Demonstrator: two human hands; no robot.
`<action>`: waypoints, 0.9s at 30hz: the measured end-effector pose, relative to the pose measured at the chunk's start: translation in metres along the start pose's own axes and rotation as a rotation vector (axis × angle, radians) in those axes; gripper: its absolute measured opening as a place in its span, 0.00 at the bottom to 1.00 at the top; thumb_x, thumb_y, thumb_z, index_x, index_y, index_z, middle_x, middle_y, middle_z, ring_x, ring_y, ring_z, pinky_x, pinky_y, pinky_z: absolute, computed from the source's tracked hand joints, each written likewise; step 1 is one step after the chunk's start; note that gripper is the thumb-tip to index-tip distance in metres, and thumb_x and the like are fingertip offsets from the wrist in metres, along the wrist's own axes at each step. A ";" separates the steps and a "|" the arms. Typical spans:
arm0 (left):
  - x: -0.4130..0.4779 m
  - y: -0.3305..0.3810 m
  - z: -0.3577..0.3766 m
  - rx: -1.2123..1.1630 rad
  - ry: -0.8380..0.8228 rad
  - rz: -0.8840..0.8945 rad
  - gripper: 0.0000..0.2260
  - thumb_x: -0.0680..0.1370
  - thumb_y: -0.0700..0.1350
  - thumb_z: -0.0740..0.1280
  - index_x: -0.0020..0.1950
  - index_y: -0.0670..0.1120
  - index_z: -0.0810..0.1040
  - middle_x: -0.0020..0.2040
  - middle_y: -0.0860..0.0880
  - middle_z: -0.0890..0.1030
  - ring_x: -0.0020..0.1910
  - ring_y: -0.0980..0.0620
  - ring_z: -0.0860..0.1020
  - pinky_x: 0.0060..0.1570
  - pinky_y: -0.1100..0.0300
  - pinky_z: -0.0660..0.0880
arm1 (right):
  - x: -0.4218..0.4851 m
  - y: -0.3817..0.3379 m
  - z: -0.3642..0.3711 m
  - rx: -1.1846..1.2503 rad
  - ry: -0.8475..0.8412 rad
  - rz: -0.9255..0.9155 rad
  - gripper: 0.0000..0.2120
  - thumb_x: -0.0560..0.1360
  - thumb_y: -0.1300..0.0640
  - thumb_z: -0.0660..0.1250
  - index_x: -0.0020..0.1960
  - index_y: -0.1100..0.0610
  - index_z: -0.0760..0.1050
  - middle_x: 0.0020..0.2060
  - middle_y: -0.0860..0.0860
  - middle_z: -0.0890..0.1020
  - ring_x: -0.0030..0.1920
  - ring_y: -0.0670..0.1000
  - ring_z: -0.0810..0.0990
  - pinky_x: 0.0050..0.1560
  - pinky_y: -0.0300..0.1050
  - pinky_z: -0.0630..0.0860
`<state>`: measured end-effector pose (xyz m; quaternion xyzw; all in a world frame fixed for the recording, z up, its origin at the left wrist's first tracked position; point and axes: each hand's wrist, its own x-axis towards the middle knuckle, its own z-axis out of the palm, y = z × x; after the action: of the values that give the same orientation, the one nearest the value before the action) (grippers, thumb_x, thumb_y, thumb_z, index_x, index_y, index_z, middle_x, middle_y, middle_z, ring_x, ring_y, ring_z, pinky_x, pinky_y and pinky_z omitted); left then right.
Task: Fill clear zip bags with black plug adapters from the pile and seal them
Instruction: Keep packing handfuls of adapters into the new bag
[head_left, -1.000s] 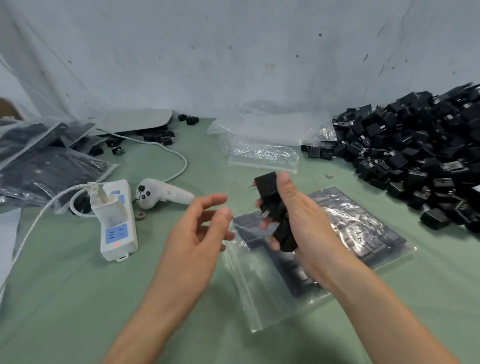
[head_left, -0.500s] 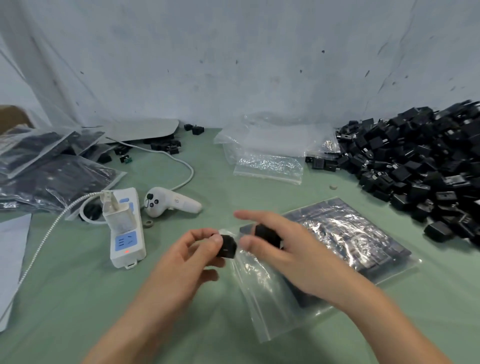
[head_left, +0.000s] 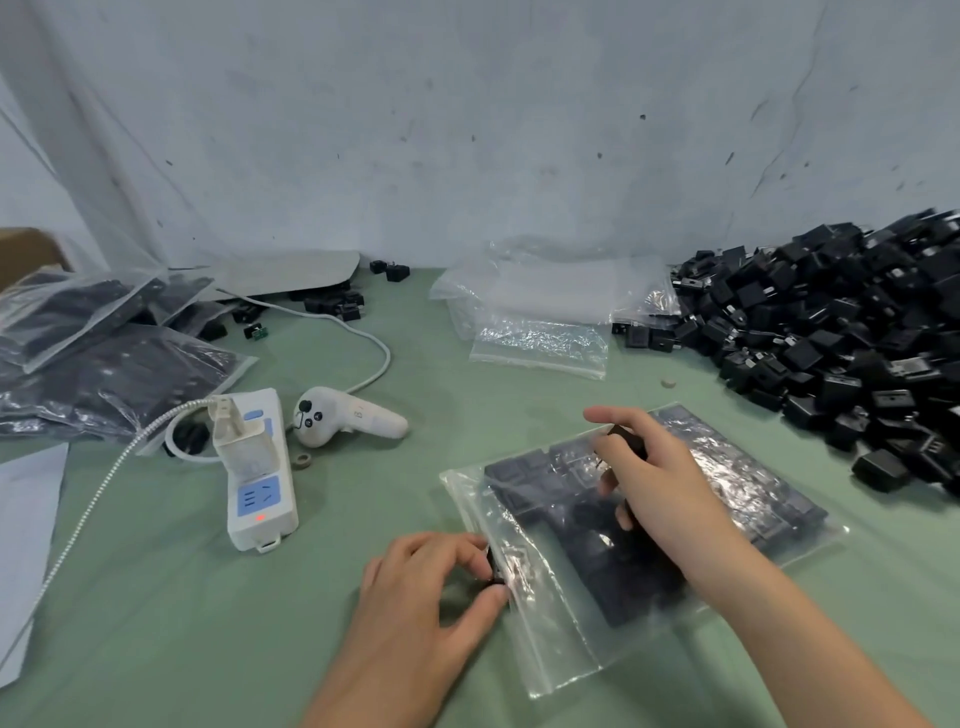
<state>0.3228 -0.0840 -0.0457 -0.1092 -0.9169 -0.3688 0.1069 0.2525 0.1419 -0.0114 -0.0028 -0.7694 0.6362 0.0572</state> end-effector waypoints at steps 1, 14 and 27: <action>0.001 -0.001 0.000 0.010 -0.006 0.007 0.15 0.65 0.69 0.61 0.41 0.60 0.73 0.59 0.77 0.72 0.62 0.70 0.66 0.61 0.72 0.58 | 0.000 0.000 0.000 0.029 0.000 0.017 0.14 0.80 0.57 0.61 0.53 0.38 0.79 0.31 0.46 0.77 0.33 0.52 0.75 0.30 0.46 0.72; 0.017 0.011 0.017 0.098 0.004 -0.008 0.11 0.72 0.61 0.67 0.40 0.58 0.69 0.44 0.64 0.74 0.57 0.75 0.57 0.51 0.71 0.64 | 0.005 -0.002 0.000 0.233 -0.031 0.134 0.18 0.77 0.65 0.61 0.58 0.46 0.77 0.48 0.53 0.78 0.38 0.47 0.80 0.27 0.41 0.72; 0.025 0.008 0.002 0.211 0.067 0.147 0.17 0.74 0.48 0.73 0.35 0.56 0.65 0.40 0.61 0.76 0.50 0.65 0.71 0.51 0.62 0.65 | -0.006 -0.017 -0.005 0.217 -0.142 0.087 0.19 0.78 0.53 0.71 0.67 0.48 0.73 0.41 0.49 0.85 0.30 0.46 0.80 0.27 0.40 0.73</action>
<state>0.3008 -0.0744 -0.0350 -0.1520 -0.9359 -0.2651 0.1753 0.2597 0.1430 0.0056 0.0150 -0.6972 0.7163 -0.0253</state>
